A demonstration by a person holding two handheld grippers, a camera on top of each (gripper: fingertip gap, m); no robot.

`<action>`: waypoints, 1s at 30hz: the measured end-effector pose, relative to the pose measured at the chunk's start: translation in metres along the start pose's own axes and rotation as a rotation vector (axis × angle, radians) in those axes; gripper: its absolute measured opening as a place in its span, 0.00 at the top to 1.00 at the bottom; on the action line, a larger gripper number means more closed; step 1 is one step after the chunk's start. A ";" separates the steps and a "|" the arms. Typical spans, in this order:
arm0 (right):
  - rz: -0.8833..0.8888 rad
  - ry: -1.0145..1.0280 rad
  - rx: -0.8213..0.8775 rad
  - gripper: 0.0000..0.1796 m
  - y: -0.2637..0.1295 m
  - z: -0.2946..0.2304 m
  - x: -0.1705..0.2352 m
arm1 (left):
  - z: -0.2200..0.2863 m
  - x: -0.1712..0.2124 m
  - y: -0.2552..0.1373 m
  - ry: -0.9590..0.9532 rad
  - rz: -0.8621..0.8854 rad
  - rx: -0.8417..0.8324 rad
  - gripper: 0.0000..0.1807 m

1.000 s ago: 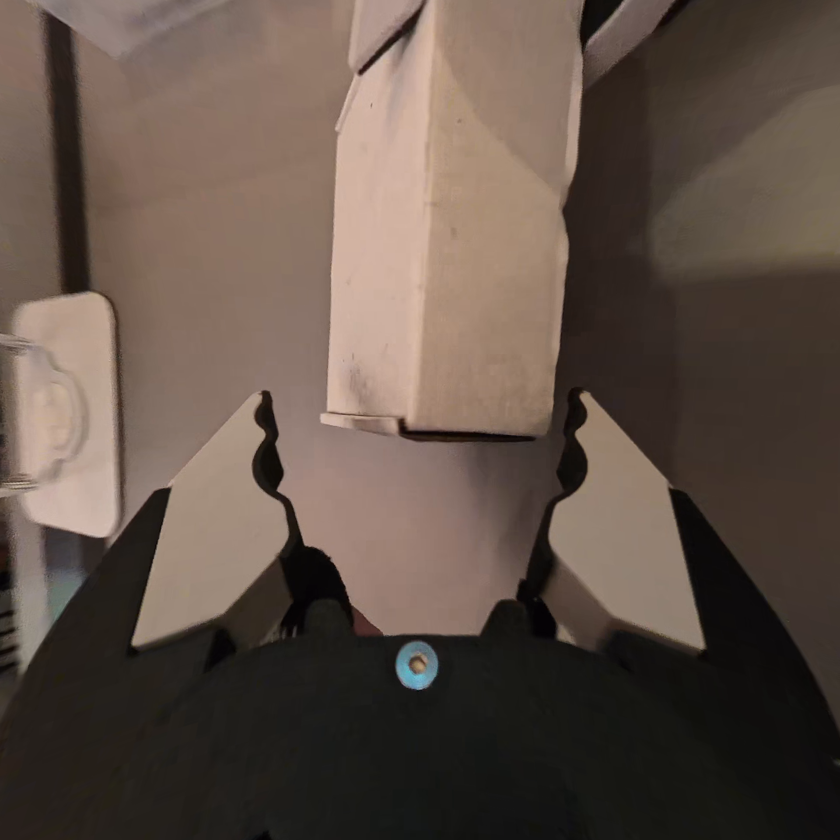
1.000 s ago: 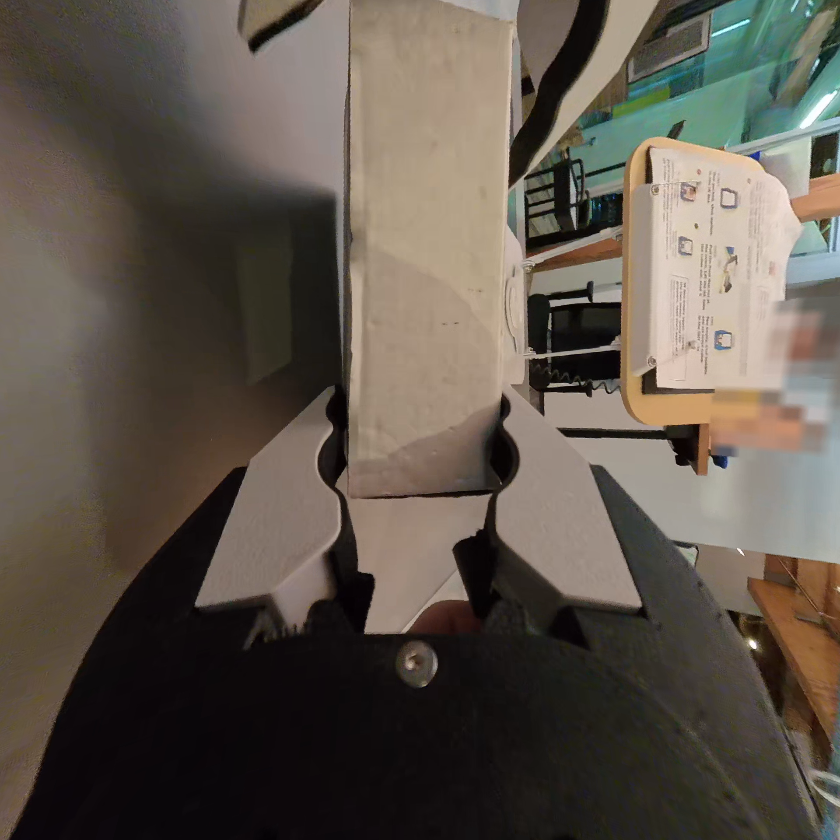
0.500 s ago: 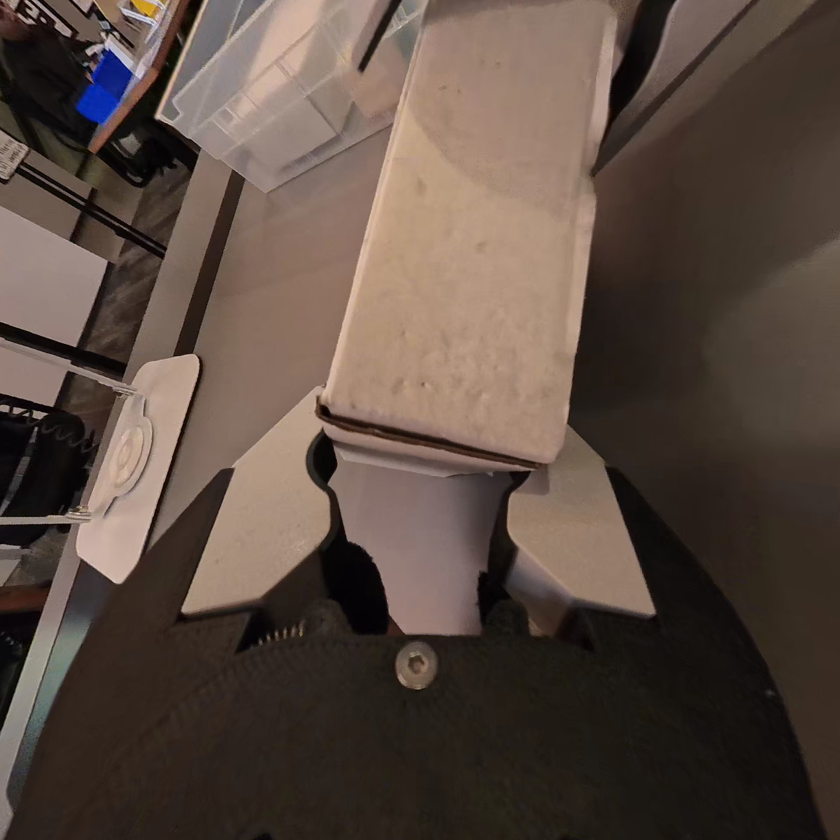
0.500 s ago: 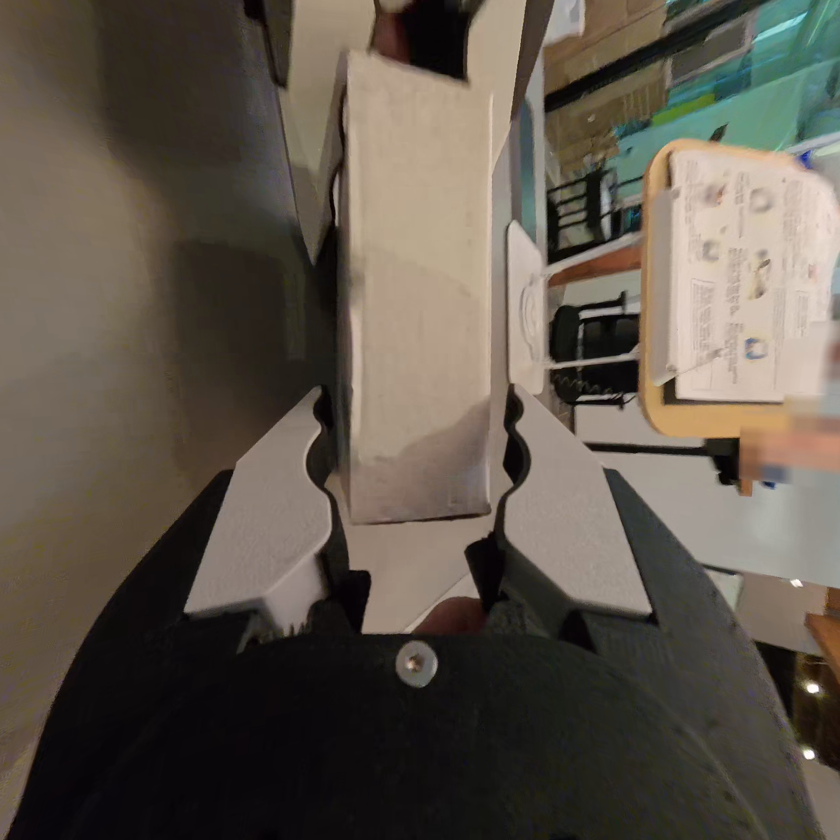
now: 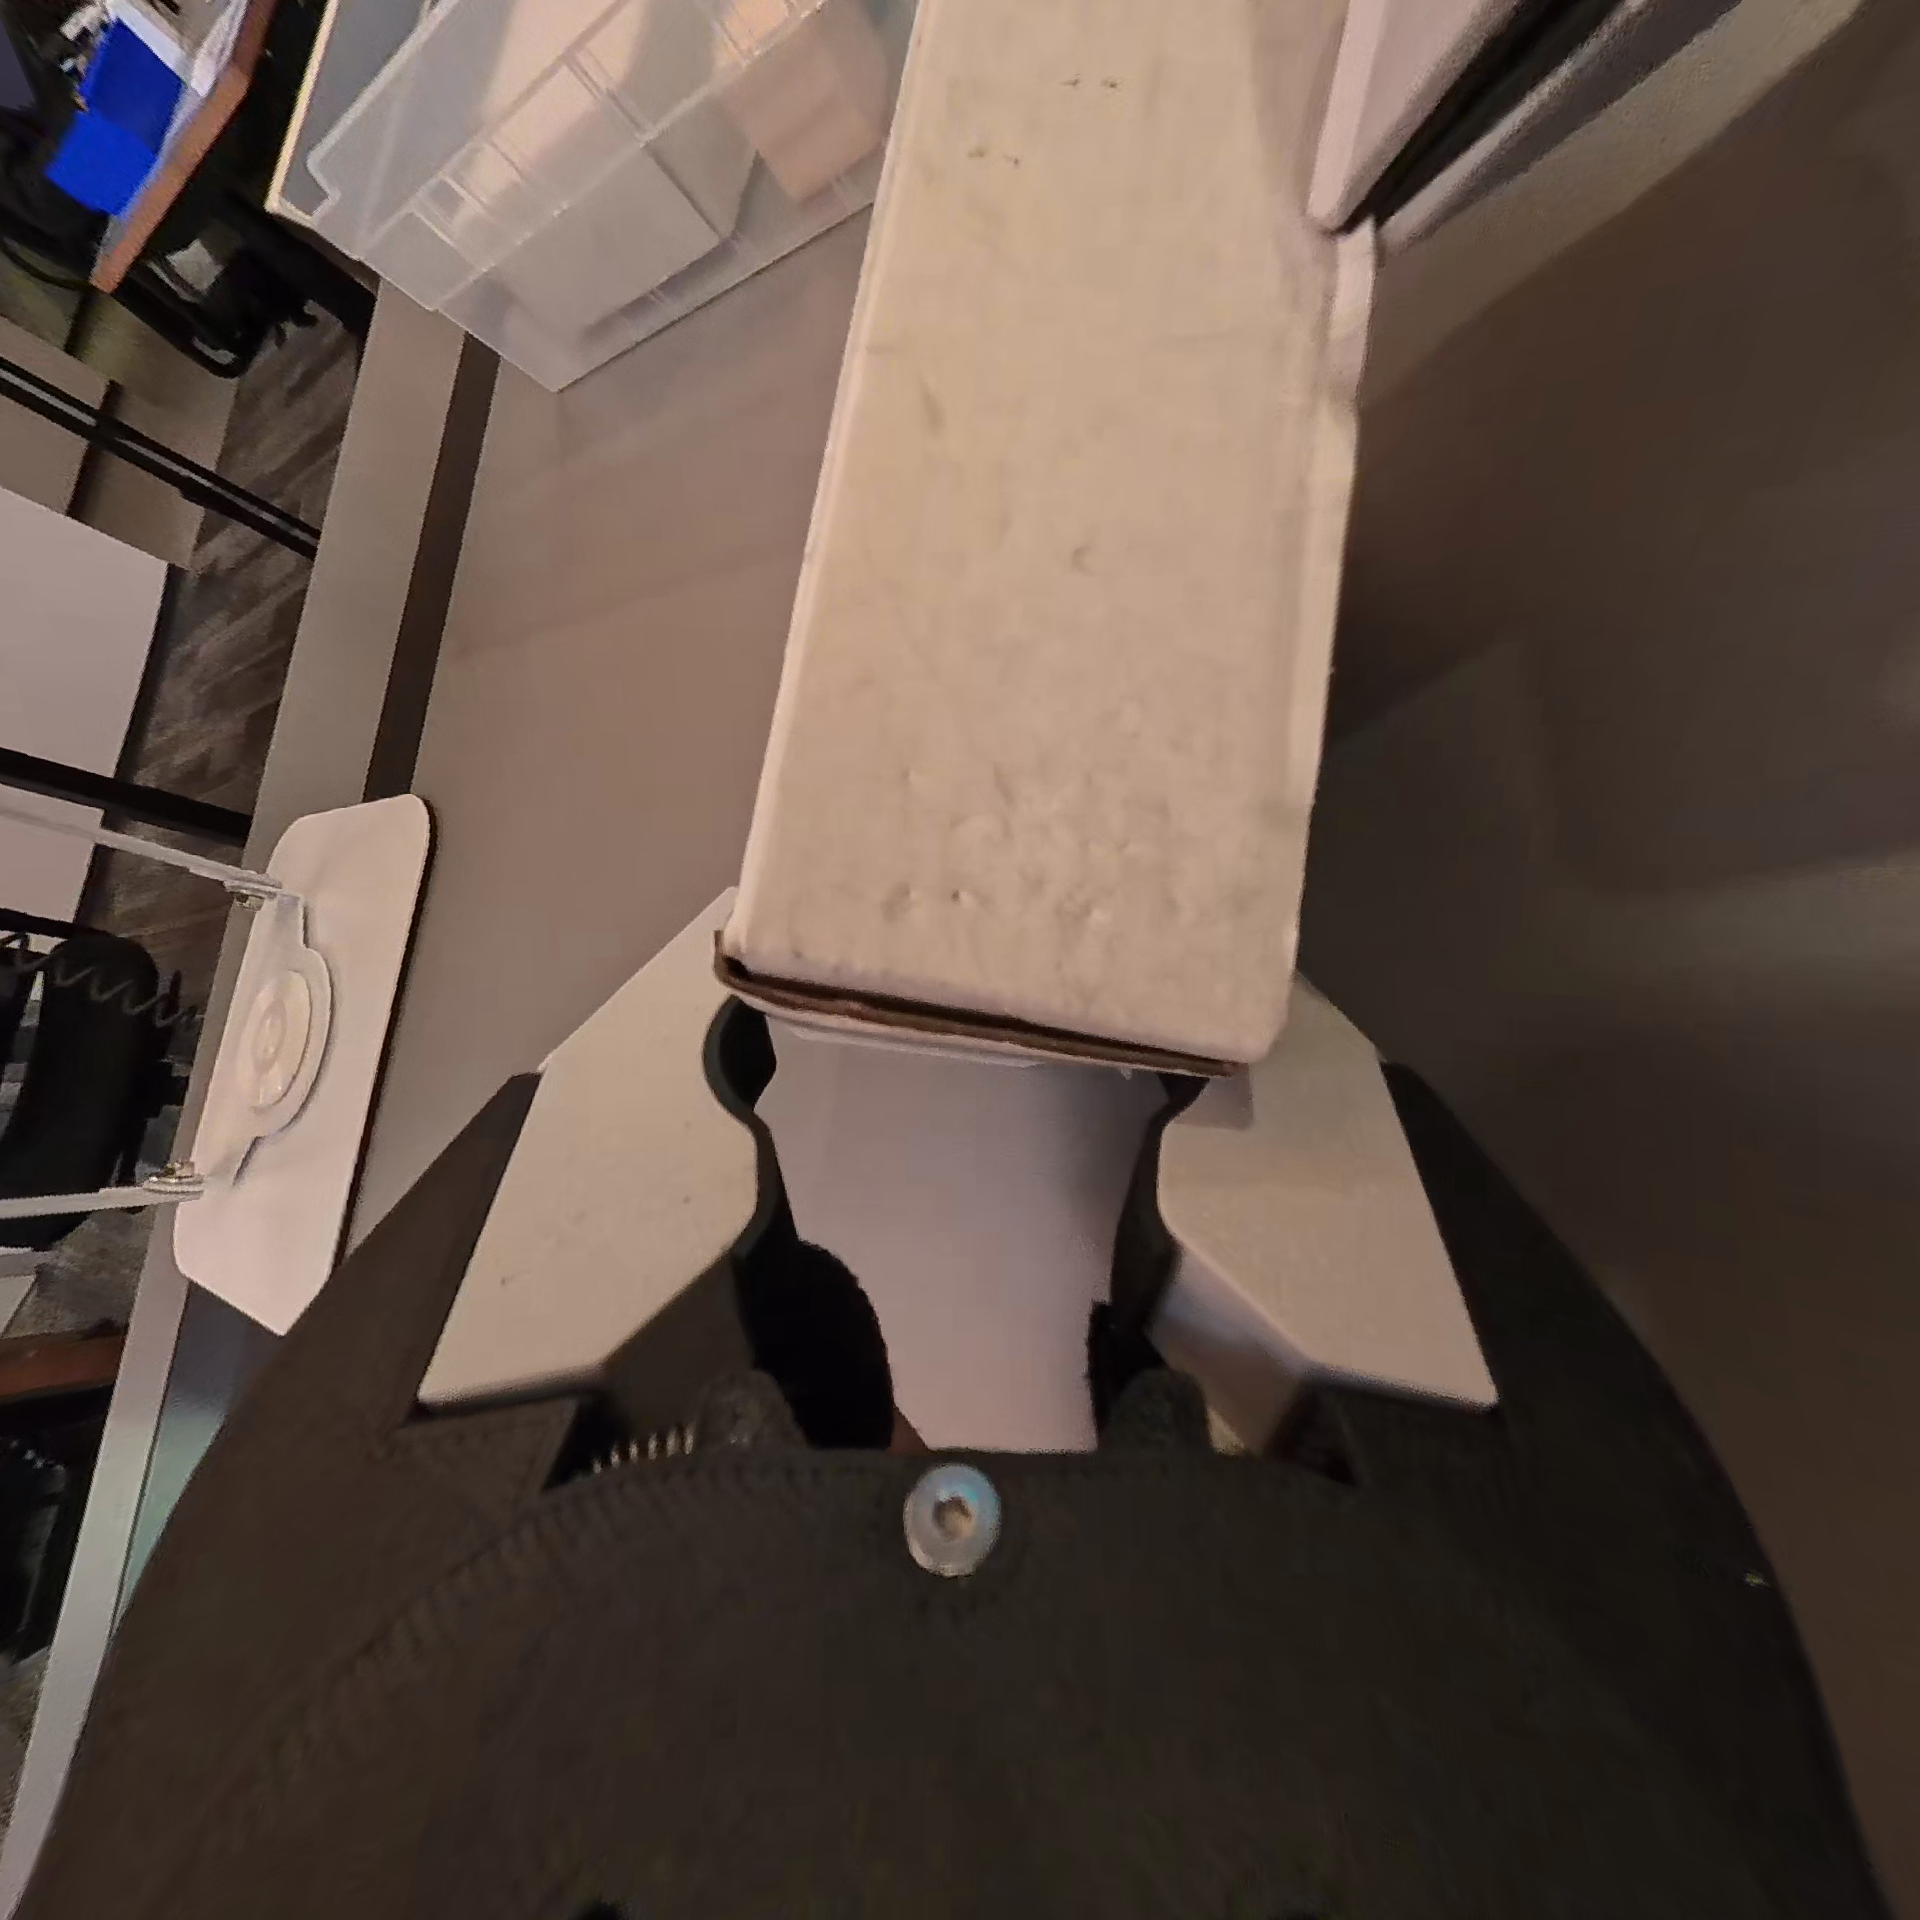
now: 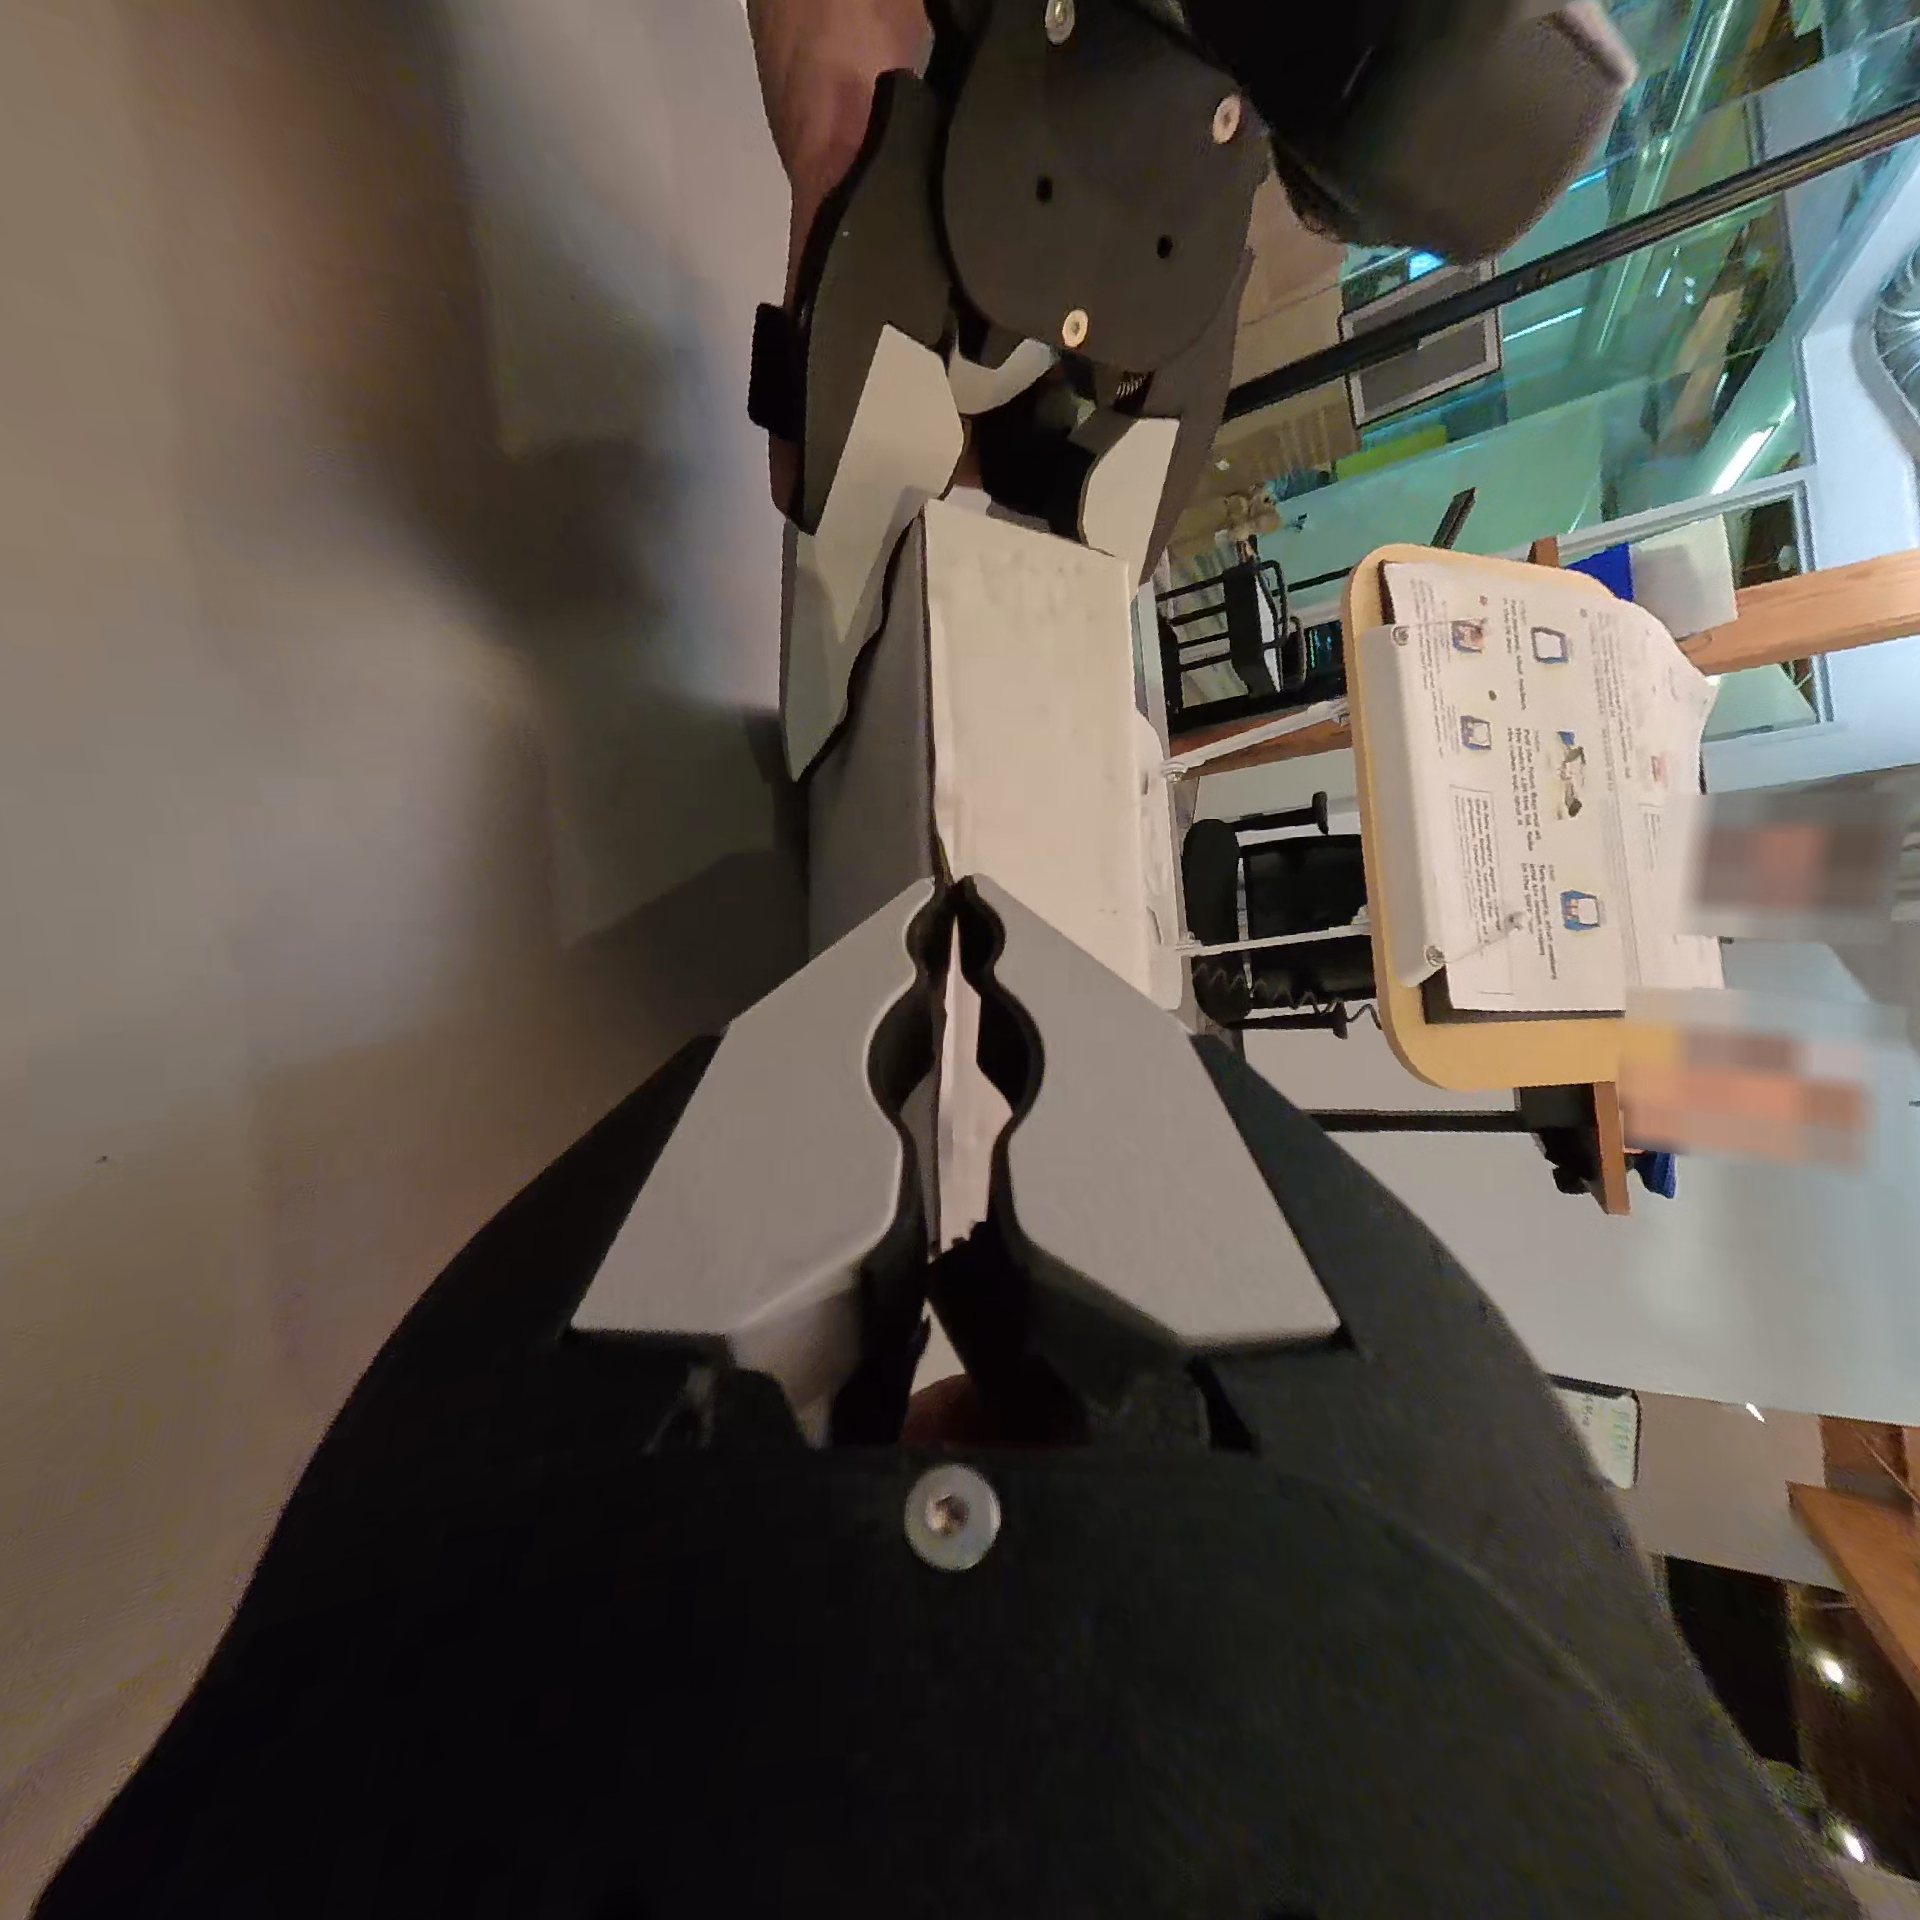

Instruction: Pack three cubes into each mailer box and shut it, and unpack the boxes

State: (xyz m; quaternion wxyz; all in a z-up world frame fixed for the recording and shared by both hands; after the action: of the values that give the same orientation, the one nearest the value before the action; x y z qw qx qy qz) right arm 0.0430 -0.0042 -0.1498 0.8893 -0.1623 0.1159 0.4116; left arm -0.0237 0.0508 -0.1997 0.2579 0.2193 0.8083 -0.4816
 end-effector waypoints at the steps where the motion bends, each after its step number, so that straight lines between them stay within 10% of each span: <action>1: -0.003 0.001 0.005 1.00 0.001 0.000 0.001 | 0.000 0.000 0.000 -0.004 -0.001 0.001 0.60; 30: -0.037 -0.098 0.160 0.94 0.004 0.003 0.004 | 0.001 0.002 0.004 0.016 -0.153 0.086 0.62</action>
State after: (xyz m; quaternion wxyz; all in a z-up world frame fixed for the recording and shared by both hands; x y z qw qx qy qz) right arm 0.0425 0.0023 -0.1489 0.9114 -0.0724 0.1018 0.3921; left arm -0.0230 0.0514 -0.2039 0.2042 0.1714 0.8034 -0.5325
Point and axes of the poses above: each gripper's, where its closed fingertips meet, y out along the fingers, x out of its underside, z = x × y across the jaws, the point moved 1 cm from there along -y, back along the fingers, and after that the axes turned 10 degrees about x, right-handed, at the moved point
